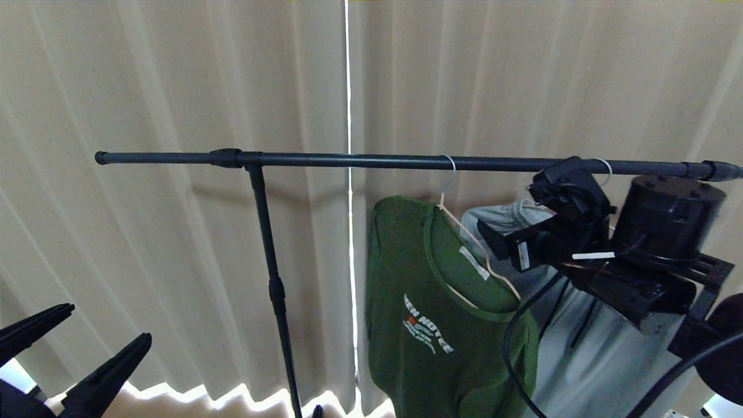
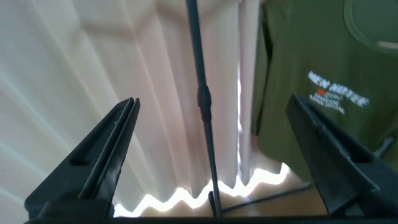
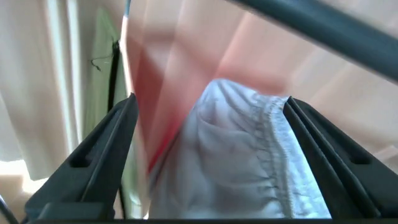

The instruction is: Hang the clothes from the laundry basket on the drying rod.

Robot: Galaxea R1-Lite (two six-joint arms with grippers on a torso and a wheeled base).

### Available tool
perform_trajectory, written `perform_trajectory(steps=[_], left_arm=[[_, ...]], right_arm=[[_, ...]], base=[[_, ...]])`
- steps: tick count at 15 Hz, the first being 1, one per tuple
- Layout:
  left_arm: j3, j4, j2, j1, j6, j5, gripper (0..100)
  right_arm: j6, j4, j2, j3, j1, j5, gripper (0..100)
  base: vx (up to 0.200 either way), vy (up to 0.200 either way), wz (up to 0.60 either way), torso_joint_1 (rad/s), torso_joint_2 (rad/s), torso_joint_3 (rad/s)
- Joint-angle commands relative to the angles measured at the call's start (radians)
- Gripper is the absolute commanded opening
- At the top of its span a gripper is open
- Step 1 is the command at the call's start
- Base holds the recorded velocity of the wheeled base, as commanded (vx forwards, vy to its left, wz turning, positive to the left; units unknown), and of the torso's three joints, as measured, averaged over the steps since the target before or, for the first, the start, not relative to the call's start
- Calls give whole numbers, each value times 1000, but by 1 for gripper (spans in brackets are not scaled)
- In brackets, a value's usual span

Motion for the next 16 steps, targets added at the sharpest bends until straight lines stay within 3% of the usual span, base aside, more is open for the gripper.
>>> perform_trajectory(steps=[1,3,5,6,8,10,11,13,16], left_arm=[[38,15,-108,67,-3,2,100],[41,116,-274,201,-1,17,100],[29,263,-387,261,-1,14,100],[11,429,-485,262,-3,9,100],[-17,586,-584,261,-3,8,100],[7,642,-647,257,-4,2,100],[17,642,-657,254,-4,0,100],[58,642,-680,178,-4,-38,100],[106,641,-734,89,-4,-41,100]], right_arm=[[-6,-18,-193,120,-2,6,100],[-38,71,-432,215,-30,1,100],[-51,258,-587,250,-86,0,100],[-51,493,-728,240,-155,-5,100],[-49,790,-895,217,-272,-4,100],[-32,979,-1010,227,-402,-2,100],[-20,1011,-1029,231,-430,-2,100],[31,1189,-1124,237,-539,3,100],[72,1224,-1223,290,-537,13,100]], base=[[0,0,0,0,0,0],[0,0,0,0,0,0],[0,0,0,0,0,0],[0,0,0,0,0,0],[0,0,0,0,0,0],[0,0,0,0,0,0],[0,0,0,0,0,0],[0,0,0,0,0,0],[0,0,0,0,0,0]])
